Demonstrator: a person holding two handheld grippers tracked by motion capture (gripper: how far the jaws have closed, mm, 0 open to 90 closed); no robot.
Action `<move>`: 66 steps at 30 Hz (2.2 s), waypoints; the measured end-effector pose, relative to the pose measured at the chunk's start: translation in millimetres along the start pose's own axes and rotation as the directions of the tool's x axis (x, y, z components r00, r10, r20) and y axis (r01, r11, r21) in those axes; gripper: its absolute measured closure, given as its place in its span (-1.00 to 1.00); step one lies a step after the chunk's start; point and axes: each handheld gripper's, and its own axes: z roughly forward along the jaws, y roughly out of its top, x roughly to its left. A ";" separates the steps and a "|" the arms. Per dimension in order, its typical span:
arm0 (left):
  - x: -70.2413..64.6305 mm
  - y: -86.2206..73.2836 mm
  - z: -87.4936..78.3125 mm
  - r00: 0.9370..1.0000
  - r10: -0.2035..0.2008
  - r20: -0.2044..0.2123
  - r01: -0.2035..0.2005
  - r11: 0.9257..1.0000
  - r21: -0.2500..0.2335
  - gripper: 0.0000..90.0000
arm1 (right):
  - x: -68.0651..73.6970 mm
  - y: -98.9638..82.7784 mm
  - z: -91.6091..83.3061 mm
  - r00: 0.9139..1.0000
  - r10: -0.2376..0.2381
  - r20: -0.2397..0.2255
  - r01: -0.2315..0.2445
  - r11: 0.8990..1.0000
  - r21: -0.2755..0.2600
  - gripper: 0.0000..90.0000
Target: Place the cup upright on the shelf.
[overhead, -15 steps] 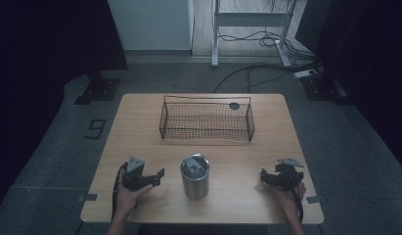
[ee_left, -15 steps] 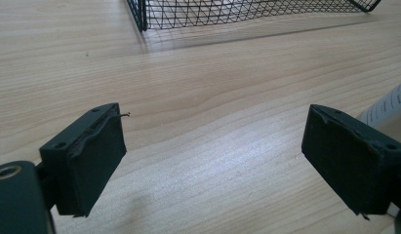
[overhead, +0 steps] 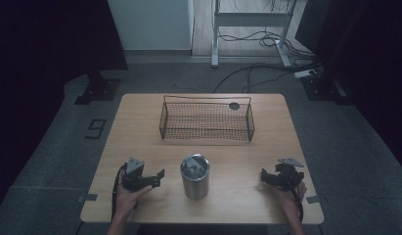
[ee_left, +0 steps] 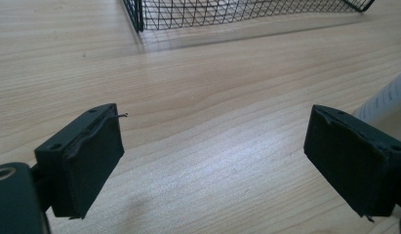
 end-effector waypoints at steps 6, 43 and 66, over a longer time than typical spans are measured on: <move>-1.7 0.7 -1.5 1.000 -0.003 0.003 0.003 1.000 -0.007 -0.83 | -0.9 -0.1 0.0 1.000 0.013 0.014 -0.013 1.000 -0.001 -1.00; -33.1 12.7 -26.7 0.988 0.064 0.138 -0.055 0.996 -0.064 -0.78 | -1.6 -0.2 -0.1 0.999 0.025 0.026 -0.024 1.000 -0.002 -1.00; -70.4 13.1 -25.8 0.956 0.142 0.257 -0.131 0.990 -0.058 -0.83 | -1.6 -0.2 -0.1 0.999 0.024 0.026 -0.024 1.000 -0.002 -1.00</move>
